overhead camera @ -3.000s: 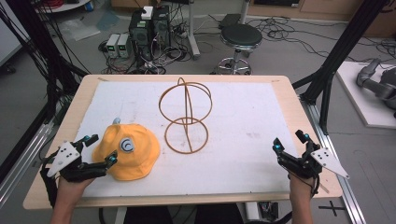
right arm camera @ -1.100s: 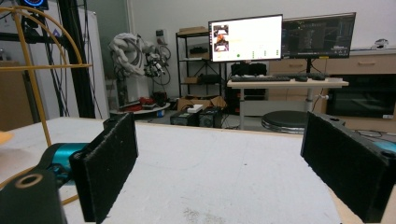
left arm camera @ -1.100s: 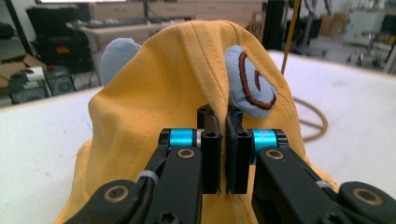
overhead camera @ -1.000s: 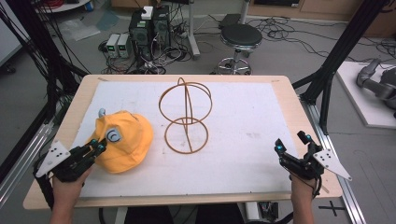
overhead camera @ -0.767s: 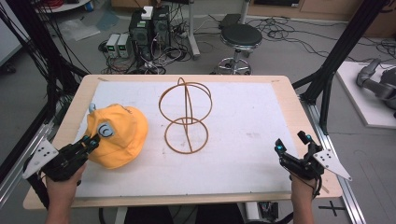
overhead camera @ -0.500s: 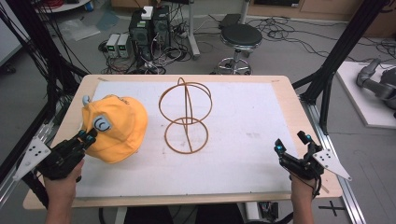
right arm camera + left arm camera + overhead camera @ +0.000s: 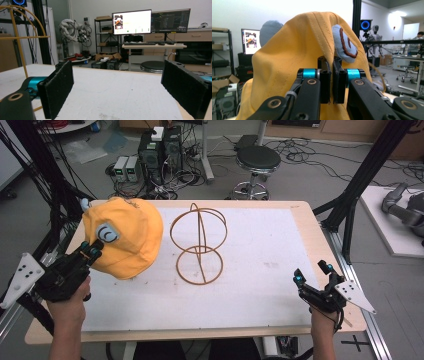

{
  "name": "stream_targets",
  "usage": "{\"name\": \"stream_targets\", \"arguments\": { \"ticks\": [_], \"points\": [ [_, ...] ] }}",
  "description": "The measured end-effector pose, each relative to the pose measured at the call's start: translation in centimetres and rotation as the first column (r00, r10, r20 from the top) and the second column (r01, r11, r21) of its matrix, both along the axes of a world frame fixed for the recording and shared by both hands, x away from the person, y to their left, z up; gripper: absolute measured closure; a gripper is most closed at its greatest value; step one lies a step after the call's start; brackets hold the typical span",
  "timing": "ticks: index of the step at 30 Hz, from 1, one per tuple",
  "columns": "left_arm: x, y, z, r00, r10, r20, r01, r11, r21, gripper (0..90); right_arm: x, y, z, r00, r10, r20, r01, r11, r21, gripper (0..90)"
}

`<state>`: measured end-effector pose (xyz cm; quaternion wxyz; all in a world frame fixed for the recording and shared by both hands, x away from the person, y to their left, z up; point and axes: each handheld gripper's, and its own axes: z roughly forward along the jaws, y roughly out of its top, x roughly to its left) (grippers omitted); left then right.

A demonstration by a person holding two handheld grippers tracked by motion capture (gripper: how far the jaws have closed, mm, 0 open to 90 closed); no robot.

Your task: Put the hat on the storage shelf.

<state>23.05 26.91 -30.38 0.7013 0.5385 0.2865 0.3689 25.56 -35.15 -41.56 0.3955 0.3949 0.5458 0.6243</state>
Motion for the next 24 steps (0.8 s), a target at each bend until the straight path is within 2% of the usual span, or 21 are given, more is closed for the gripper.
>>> {"name": "stream_targets", "arguments": {
  "ticks": [6, 9, 13, 18, 21, 22, 24],
  "points": [
    [0.8, -2.2, 2.4, 0.9992, -0.022, 0.034, 0.022, 0.9996, 0.018, 86.3, 0.0, 0.2, 0.1, 1.0, 0.001, 0.002, -0.001, 1.0, 0.008, 10.8],
    [1.2, -3.4, 3.4, 0.9978, -0.042, 0.051, 0.042, 0.9991, 0.004, 86.3, 0.0, 0.3, 0.1, 1.0, 0.005, 0.005, -0.005, 0.9999, 0.01, 10.8],
    [1.9, -5.2, 4.4, 0.9973, -0.06, 0.043, 0.059, 0.9981, 0.02, 86.3, 0.0, 0.2, 0.2, 1.0, 0.005, 0.004, -0.005, 0.9998, 0.021, 10.8],
    [3.0, -7.6, 5.0, 0.9978, -0.054, 0.039, 0.053, 0.9977, 0.044, 86.3, -0.1, 0.0, 0.4, 0.9997, 0.002, 0.024, -0.002, 0.9997, 0.025, 10.8],
    [3.5, -8.5, 5.0, 0.9982, -0.05, 0.034, 0.049, 0.9978, 0.045, 86.3, -0.2, 0.0, 0.3, 0.9998, -0.002, 0.02, 0.001, 0.9991, 0.043, 10.8],
    [3.9, -9.4, 4.9, 0.9985, -0.045, 0.03, 0.044, 0.9977, 0.051, 86.4, -0.2, -0.1, 0.3, 0.9997, -0.004, 0.024, 0.003, 0.9993, 0.038, 10.8],
    [4.1, -9.8, 4.8, 0.9987, -0.043, 0.027, 0.042, 0.9974, 0.059, 86.4, -0.2, -0.1, 0.3, 0.9997, 0.001, 0.026, -0.002, 0.9993, 0.036, 10.8]
  ]
}}
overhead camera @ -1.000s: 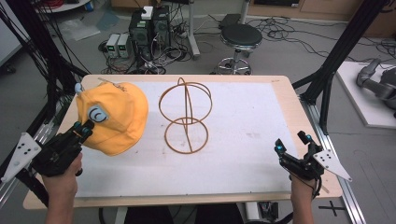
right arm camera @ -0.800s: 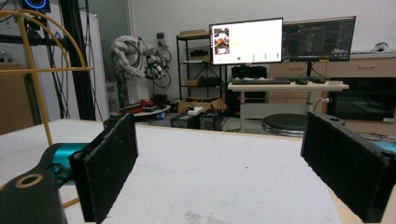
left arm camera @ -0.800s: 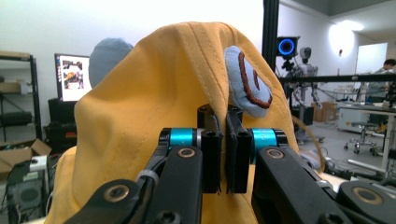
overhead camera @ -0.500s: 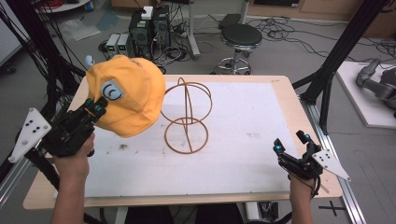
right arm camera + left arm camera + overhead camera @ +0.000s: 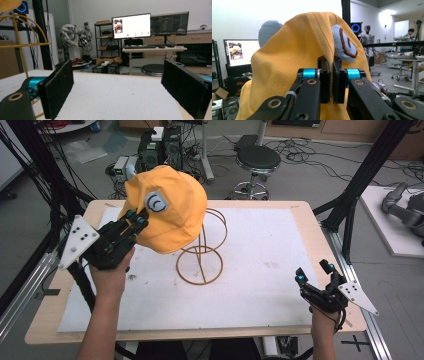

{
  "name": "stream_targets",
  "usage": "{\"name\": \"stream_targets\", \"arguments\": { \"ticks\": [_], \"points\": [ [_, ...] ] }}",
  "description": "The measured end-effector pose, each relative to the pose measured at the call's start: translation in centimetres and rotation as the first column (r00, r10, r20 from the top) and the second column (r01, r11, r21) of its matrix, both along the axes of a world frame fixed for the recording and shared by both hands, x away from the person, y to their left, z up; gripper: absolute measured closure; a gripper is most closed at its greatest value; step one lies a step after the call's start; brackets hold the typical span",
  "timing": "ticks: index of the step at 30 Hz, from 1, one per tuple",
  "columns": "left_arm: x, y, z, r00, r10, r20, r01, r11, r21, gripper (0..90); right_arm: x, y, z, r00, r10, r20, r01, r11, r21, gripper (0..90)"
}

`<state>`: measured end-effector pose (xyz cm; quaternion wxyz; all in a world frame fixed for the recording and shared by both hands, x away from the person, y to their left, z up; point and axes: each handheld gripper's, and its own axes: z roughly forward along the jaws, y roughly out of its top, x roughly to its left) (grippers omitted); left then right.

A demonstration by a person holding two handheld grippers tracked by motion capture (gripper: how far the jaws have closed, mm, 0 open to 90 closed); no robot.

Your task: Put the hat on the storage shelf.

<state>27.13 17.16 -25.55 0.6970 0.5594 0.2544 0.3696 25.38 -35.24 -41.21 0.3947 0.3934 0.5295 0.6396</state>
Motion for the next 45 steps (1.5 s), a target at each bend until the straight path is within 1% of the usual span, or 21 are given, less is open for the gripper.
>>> {"name": "stream_targets", "arguments": {
  "ticks": [1, 3, 6, 9, 13, 17, 18, 19, 20, 22, 25, 27, 30, 34, 35, 37, 39, 40, 42, 45],
  "points": [
    [0.4, -0.8, -0.2, 0.9999, 0.005, -0.01, -0.005, 0.9999, 0.015, 86.4, -0.1, 0.0, 0.0, 1.0, 0.0, -0.007, 0.0, 0.9999, 0.012, 10.8],
    [0.7, -1.6, -0.5, 0.9998, 0.009, -0.019, -0.008, 0.9996, 0.025, 86.3, 0.0, -0.1, 0.1, 1.0, 0.0, 0.006, 0.0, 1.0, 0.009, 10.8],
    [1.3, -2.6, -0.7, 0.9992, 0.015, -0.036, -0.014, 0.9994, 0.033, 86.3, 0.0, -0.1, 0.1, 1.0, 0.001, 0.006, -0.002, 0.9999, 0.013, 10.8],
    [1.8, -3.4, -0.9, 0.9987, 0.023, -0.046, -0.02, 0.9986, 0.048, 86.3, 0.0, -0.1, 0.0, 1.0, 0.001, 0.008, -0.001, 0.9999, 0.014, 10.8],
    [2.2, -4.2, -1.3, 0.9985, 0.019, -0.052, -0.017, 0.9989, 0.043, 86.3, 0.0, 0.0, 0.1, 1.0, 0.002, 0.004, -0.002, 0.9999, 0.012, 10.8],
    [2.4, -4.9, -2.0, 0.9974, 0.018, -0.07, -0.014, 0.9982, 0.058, 86.3, -0.1, 0.0, 0.2, 1.0, 0.0, 0.009, 0.0, 0.9999, 0.013, 10.8],
    [2.5, -5.1, -2.1, 0.9968, 0.019, -0.078, -0.015, 0.9984, 0.055, 86.3, -0.1, 0.0, 0.2, 1.0, 0.001, 0.01, -0.001, 0.9999, 0.013, 10.8],
    [2.5, -5.1, -2.1, 0.9968, 0.019, -0.078, -0.015, 0.9984, 0.055, 86.3, -0.1, 0.0, 0.2, 1.0, 0.001, 0.01, -0.001, 0.9999, 0.013, 10.8],
    [2.7, -5.3, -2.5, 0.9955, 0.021, -0.092, -0.016, 0.9982, 0.059, 86.3, 0.0, -0.1, 0.1, 1.0, 0.002, 0.008, -0.002, 0.9999, 0.013, 10.8],
    [2.9, -5.6, -2.8, 0.9948, 0.023, -0.099, -0.018, 0.998, 0.06, 86.3, 0.0, -0.1, 0.1, 0.9999, 0.004, 0.013, -0.004, 1.0, 0.006, 10.8],
    [3.0, -5.8, -3.2, 0.9955, 0.024, -0.092, -0.018, 0.9976, 0.066, 86.0, 0.0, 0.0, 0.1, 0.9998, 0.007, 0.016, -0.007, 1.0, 0.005, 10.8],
    [3.0, -5.9, -3.4, 0.995, 0.02, -0.098, -0.014, 0.998, 0.061, 85.8, 0.0, 0.0, 0.1, 0.9999, 0.01, 0.012, -0.01, 0.9999, 0.005, 10.8],
    [3.0, -5.8, -3.7, 0.9949, 0.021, -0.099, -0.015, 0.9978, 0.065, 85.2, 0.0, 0.1, 0.1, 0.9999, 0.008, 0.012, -0.008, 1.0, 0.003, 10.8],
    [3.2, -5.8, -4.3, 0.9933, 0.027, -0.113, -0.021, 0.9983, 0.054, 84.6, -0.1, 0.1, 0.1, 0.9999, 0.008, 0.01, -0.008, 1.0, 0.006, 10.8],
    [3.2, -5.8, -4.4, 0.993, 0.026, -0.116, -0.02, 0.9984, 0.052, 84.3, -0.1, 0.1, 0.1, 0.9999, 0.006, 0.016, -0.006, 1.0, 0.002, 10.8],
    [3.2, -5.8, -4.5, 0.9924, 0.029, -0.119, -0.022, 0.9981, 0.058, 84.1, -0.1, 0.1, 0.1, 0.9999, 0.004, 0.017, -0.004, 1.0, 0.002, 10.8],
    [3.3, -5.8, -4.6, 0.9918, 0.037, -0.122, -0.028, 0.9971, 0.071, 80.8, -0.1, 0.1, 0.1, 0.9998, 0.003, 0.019, -0.003, 1.0, 0.003, 10.8],
    [3.3, -5.9, -4.7, 0.9922, 0.031, -0.121, -0.022, 0.9969, 0.075, 79.9, -0.1, 0.1, 0.1, 0.9998, 0.002, 0.019, -0.002, 1.0, 0.002, 10.8],
    [3.3, -6.0, -4.8, 0.9926, 0.039, -0.115, -0.028, 0.9955, 0.091, 77.0, -0.1, 0.1, 0.1, 0.9999, 0.0, 0.014, 0.0, 1.0, 0.002, 10.8],
    [3.2, -5.8, -5.0, 0.9928, 0.045, -0.111, -0.035, 0.9955, 0.088, 71.6, 0.0, 0.1, 0.1, 0.9998, 0.0, 0.019, 0.0, 1.0, -0.006, 10.8]
  ]
}}
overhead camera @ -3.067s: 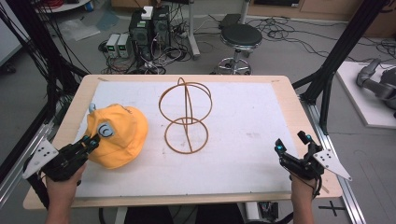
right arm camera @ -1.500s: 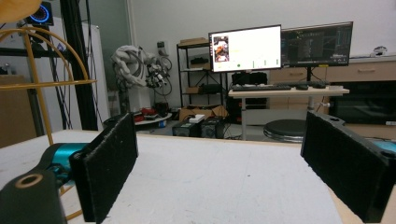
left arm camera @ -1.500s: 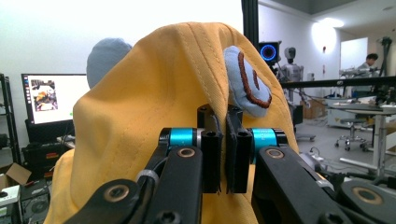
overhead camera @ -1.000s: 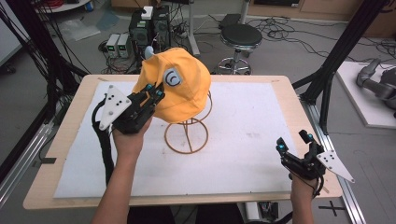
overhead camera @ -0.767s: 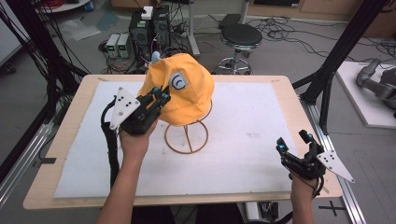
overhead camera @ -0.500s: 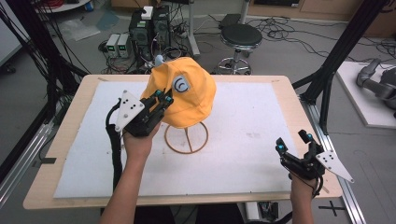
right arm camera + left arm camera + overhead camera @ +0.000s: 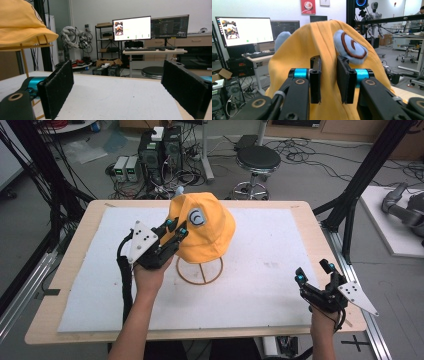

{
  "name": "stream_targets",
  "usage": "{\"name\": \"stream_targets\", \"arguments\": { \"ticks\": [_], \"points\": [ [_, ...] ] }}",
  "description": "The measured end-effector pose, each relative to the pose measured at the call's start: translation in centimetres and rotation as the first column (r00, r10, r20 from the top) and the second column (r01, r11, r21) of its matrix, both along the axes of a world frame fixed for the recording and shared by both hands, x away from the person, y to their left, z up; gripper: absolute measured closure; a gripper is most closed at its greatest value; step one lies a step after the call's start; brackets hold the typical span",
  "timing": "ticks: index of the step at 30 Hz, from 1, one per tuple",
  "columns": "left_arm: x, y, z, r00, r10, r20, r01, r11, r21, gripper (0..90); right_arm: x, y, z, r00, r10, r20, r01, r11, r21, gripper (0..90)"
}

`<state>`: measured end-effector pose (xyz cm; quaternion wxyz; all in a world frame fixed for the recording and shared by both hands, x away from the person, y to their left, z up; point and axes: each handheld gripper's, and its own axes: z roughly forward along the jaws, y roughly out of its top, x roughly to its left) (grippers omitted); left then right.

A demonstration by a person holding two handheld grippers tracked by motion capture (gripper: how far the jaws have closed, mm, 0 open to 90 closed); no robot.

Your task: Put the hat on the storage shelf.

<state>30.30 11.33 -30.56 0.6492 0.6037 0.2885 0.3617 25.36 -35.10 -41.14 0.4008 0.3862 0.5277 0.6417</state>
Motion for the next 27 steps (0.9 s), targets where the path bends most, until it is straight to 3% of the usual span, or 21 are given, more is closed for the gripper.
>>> {"name": "stream_targets", "arguments": {
  "ticks": [5, 8, 12, 17, 22, 27],
  "points": [
    [-0.2, 0.5, -0.1, 0.9996, 0.022, 0.015, -0.022, 0.9995, -0.021, 51.0, 0.0, 0.0, 0.0, 1.0, -0.001, -0.001, 0.001, 1.0, 0.007, 10.8],
    [-0.9, 1.1, -0.4, 0.9959, 0.074, 0.053, -0.072, 0.9967, -0.036, 37.8, -0.1, -0.1, 0.0, 1.0, 0.0, -0.002, 0.0, 1.0, 0.006, 10.8],
    [-1.6, 2.3, -0.5, 0.9918, 0.094, 0.087, -0.089, 0.9945, -0.055, 26.6, 0.0, 0.0, 0.0, 1.0, 0.0, 0.002, 0.0, 1.0, -0.002, 10.8],
    [-2.2, 4.0, -0.4, 0.9935, 0.078, 0.083, -0.071, 0.9943, -0.079, 19.2, 0.0, 0.2, 0.0, 1.0, 0.005, 0.003, -0.005, 0.9999, -0.01, 10.8],
    [-2.9, 6.2, -0.1, 0.9899, 0.122, 0.073, -0.116, 0.9899, -0.081, 14.1, 0.0, 0.3, 0.0, 0.9999, 0.008, -0.009, -0.008, 0.9997, -0.021, 10.8],
    [-4.0, 9.4, 0.3, 0.9805, 0.184, 0.069, -0.18, 0.9817, -0.064, 12.7, 0.0, 0.4, -0.1, 0.9999, 0.01, -0.01, -0.011, 0.9995, -0.03, 10.8]
  ]
}}
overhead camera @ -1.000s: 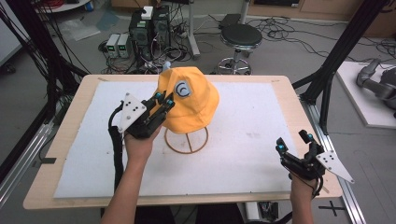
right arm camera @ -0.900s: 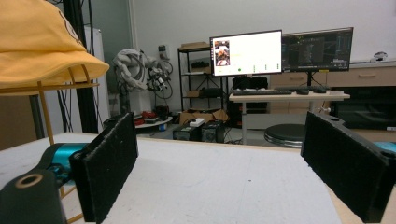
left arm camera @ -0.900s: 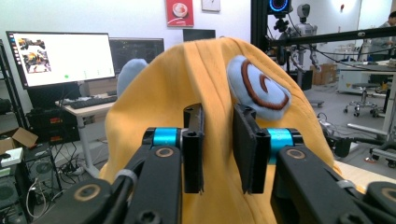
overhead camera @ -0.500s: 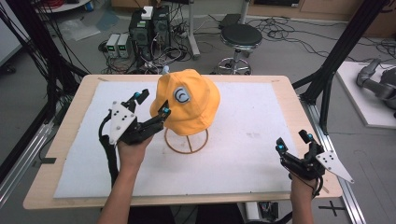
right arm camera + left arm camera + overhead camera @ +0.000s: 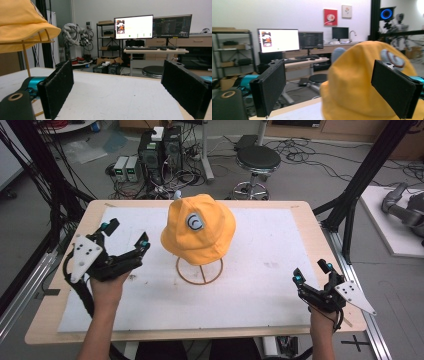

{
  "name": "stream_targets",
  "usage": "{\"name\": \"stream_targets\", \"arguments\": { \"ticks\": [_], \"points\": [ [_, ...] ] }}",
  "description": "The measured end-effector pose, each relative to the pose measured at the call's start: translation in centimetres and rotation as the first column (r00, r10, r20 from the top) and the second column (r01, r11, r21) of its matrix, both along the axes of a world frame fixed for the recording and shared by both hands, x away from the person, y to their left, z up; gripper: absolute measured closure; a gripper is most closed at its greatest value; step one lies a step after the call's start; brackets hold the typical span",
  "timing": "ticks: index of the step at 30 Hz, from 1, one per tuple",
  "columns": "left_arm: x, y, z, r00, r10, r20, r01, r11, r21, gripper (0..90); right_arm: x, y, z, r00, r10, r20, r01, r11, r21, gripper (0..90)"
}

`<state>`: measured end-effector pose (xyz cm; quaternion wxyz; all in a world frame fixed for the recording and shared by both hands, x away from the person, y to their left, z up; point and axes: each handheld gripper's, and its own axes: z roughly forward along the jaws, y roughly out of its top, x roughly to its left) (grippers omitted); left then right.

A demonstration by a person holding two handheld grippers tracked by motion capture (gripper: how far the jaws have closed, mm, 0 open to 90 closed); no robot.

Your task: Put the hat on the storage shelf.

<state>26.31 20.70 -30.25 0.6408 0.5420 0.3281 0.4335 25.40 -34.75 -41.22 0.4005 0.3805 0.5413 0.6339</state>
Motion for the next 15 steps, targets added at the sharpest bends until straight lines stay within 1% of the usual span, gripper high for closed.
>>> {"name": "stream_targets", "arguments": {
  "ticks": [1, 2, 3, 4, 5, 9, 10, 11, 12, 13, 15],
  "points": [
    [-0.3, 0.6, 0.0, 1.0, 0.008, 0.001, -0.008, 1.0, -0.002, 12.7, 0.0, 0.0, 0.0, 1.0, -0.005, 0.001, 0.005, 1.0, -0.005, 10.8],
    [-0.3, 0.6, 0.0, 1.0, 0.008, 0.001, -0.008, 1.0, -0.002, 12.7, 0.0, 0.1, 0.0, 0.9999, -0.009, 0.006, 0.009, 0.9999, -0.014, 10.8],
    [-1.1, 1.6, -0.2, 0.9997, 0.02, 0.011, -0.02, 0.9998, -0.003, 12.7, 0.0, 0.1, 0.0, 1.0, -0.008, 0.003, 0.008, 0.9998, -0.018, 10.8],
    [-1.1, 1.6, -0.2, 0.9997, 0.02, 0.011, -0.02, 0.9998, -0.003, 12.7, 0.0, 0.1, 0.0, 1.0, -0.008, 0.003, 0.008, 0.9998, -0.018, 10.8],
    [-1.8, 2.6, -0.6, 0.9993, 0.036, 0.005, -0.036, 0.9993, 0.008, 12.7, 0.0, 0.1, -0.1, 0.9999, -0.008, 0.011, 0.008, 0.9996, -0.028, 10.8],
    [-3.1, 4.6, -1.6, 0.9976, 0.069, -0.005, -0.069, 0.9975, 0.011, 12.7, -0.1, 0.1, -0.1, 0.9999, -0.012, 0.007, 0.012, 0.9996, -0.024, 10.8],
    [-3.1, 4.6, -1.6, 0.9976, 0.069, -0.005, -0.069, 0.9975, 0.011, 12.7, -0.1, 0.0, -0.1, 0.9999, -0.013, 0.01, 0.013, 0.9996, -0.025, 10.8],
    [-3.8, 5.7, -2.2, 0.9954, 0.096, -0.007, -0.096, 0.9954, 0.002, 12.7, 0.0, -0.1, -0.1, 0.9997, -0.016, 0.018, 0.016, 0.9992, -0.035, 10.8],
    [-3.8, 5.7, -2.2, 0.9954, 0.096, -0.007, -0.096, 0.9954, 0.002, 12.7, 0.0, -0.1, -0.1, 0.9997, -0.016, 0.018, 0.016, 0.9992, -0.035, 10.8],
    [-4.2, 6.8, -2.8, 0.9918, 0.126, -0.02, -0.127, 0.9919, -0.01, 12.7, -0.1, -0.1, -0.1, 0.9996, -0.024, 0.013, 0.024, 0.9992, -0.032, 10.8],
    [-4.6, 7.7, -3.7, 0.9865, 0.16, -0.034, -0.161, 0.9869, -0.013, 12.6, -0.2, -0.2, -0.2, 0.9995, -0.029, 0.01, 0.029, 0.9991, -0.031, 10.8]
  ]
}}
